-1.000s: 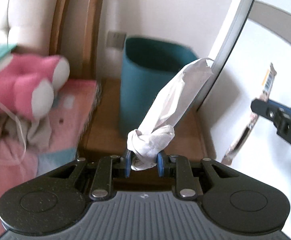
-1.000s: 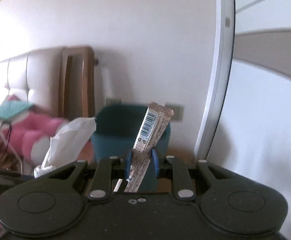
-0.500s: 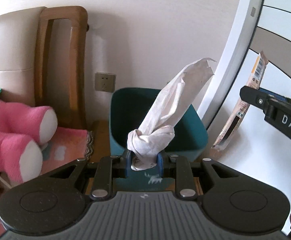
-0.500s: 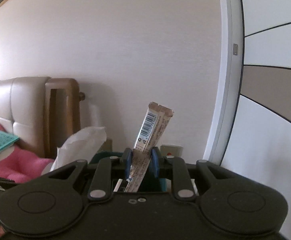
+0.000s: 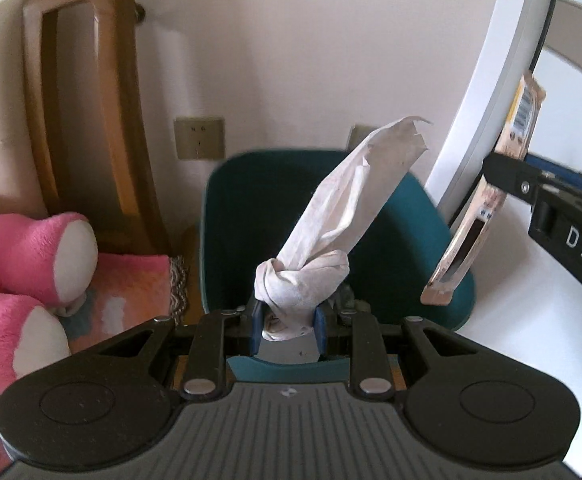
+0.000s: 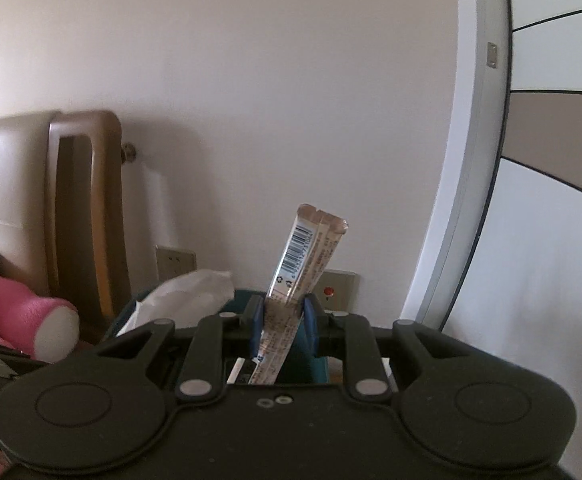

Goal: Collect trash
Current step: 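Lift the white cloth with left tool while right tool carries the stick to the wastebasket, then open both tools over the teal wastebasket, dropping the cloth and stick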

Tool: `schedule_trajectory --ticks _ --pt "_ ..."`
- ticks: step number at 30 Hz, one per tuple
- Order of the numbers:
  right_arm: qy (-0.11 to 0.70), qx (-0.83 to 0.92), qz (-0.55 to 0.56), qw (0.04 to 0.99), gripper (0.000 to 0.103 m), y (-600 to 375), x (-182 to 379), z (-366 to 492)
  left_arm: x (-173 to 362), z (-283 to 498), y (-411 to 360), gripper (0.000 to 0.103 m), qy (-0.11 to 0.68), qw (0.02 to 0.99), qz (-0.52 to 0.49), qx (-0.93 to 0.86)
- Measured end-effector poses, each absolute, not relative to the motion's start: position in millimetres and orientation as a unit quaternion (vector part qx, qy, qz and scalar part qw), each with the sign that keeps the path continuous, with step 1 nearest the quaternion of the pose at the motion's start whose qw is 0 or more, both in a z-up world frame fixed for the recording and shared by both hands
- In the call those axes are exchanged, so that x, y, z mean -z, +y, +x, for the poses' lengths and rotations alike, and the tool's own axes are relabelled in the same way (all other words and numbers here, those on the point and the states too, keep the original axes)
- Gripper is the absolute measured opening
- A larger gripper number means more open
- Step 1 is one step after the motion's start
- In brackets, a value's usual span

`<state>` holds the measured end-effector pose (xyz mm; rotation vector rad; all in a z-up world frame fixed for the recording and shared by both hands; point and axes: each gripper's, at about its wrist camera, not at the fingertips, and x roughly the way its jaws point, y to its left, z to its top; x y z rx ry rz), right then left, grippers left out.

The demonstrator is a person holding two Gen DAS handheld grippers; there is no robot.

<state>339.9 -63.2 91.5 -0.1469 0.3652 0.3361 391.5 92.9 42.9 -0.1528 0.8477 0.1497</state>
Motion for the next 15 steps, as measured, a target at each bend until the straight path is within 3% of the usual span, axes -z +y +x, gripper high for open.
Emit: schedule_trajectory --ticks 15 --pt "0.239 -0.176 -0.099 0.95 0.022 -64.7 -55.1 352.4 -1.9 413.5 86.3 0.025 0.442 0.894 -0.055 -0.052"
